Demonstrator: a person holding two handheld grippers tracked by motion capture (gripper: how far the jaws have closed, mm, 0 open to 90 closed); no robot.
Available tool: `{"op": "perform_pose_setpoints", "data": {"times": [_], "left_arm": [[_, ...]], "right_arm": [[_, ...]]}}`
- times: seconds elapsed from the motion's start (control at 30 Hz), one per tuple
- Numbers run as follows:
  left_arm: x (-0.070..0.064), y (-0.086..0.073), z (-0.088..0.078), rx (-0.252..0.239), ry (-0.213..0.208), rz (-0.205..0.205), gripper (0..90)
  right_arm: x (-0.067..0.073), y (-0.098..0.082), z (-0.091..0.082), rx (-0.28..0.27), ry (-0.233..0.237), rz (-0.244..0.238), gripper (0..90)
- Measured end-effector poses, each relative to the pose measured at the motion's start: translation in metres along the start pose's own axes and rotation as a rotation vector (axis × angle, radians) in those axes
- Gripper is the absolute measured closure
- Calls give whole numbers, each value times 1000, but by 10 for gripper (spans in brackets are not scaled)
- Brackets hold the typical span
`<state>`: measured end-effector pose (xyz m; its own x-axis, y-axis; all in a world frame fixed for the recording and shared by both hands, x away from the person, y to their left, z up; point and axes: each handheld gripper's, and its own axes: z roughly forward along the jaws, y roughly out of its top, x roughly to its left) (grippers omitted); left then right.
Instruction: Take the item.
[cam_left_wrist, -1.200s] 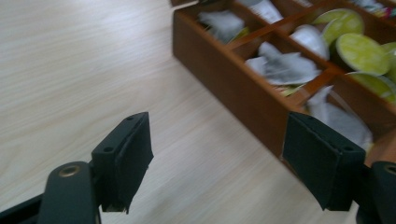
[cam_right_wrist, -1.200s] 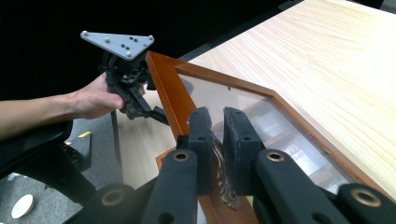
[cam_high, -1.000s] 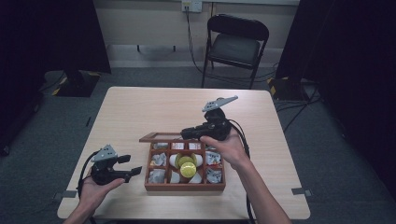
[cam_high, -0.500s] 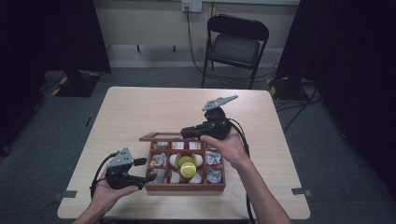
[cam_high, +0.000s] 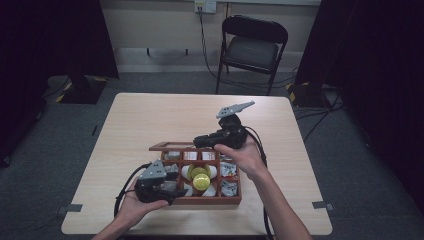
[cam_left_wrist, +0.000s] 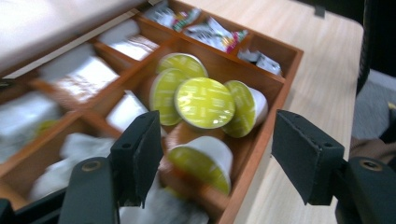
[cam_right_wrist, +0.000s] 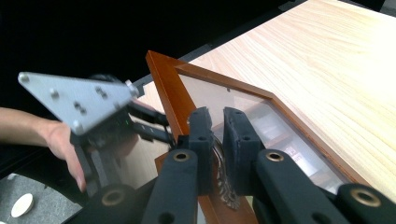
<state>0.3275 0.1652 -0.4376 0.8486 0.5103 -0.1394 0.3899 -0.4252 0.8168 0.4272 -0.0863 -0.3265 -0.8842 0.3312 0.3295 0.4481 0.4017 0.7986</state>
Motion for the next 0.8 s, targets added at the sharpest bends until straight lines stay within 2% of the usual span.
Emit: {"op": "perform_pose_setpoints", "data": {"times": [0.13, 0.2, 0.27, 0.33, 0.47, 0.53, 0.57, 0.6, 0.7, 0.73, 0.8], "left_arm": [[-5, 5, 14, 32, -21, 32, 339], [-7, 6, 18, 39, -14, 32, 334], [-7, 8, 23, 67, 4, 45, 314], [-6, 11, 27, 73, -15, 52, 314], [-1, 16, 40, 121, -26, 60, 301], [0, 18, 44, 128, -20, 54, 323], [1, 18, 45, 141, -16, 45, 375], [1, 19, 48, 138, -14, 38, 386], [6, 20, 54, 168, 2, 46, 362], [6, 20, 55, 162, 5, 42, 346], [9, 22, 61, 206, 3, 43, 334]], "right_arm": [[0, 0, 0, 0, 1, -1, 819], [0, 0, 0, -1, 0, -1, 820], [-1, 1, 0, -1, -1, -1, 820], [-1, 1, 0, -1, -1, -3, 820], [-1, 2, 0, 0, -2, -5, 821], [-1, 2, 0, 0, -1, -6, 821], [-2, 2, -1, -1, -1, -6, 821], [-2, 2, -1, -1, 0, -6, 821], [-2, 2, -1, 0, 1, -6, 821], [-2, 2, 0, 0, 2, -5, 821], [-2, 2, 0, -1, 3, -6, 822]]}}
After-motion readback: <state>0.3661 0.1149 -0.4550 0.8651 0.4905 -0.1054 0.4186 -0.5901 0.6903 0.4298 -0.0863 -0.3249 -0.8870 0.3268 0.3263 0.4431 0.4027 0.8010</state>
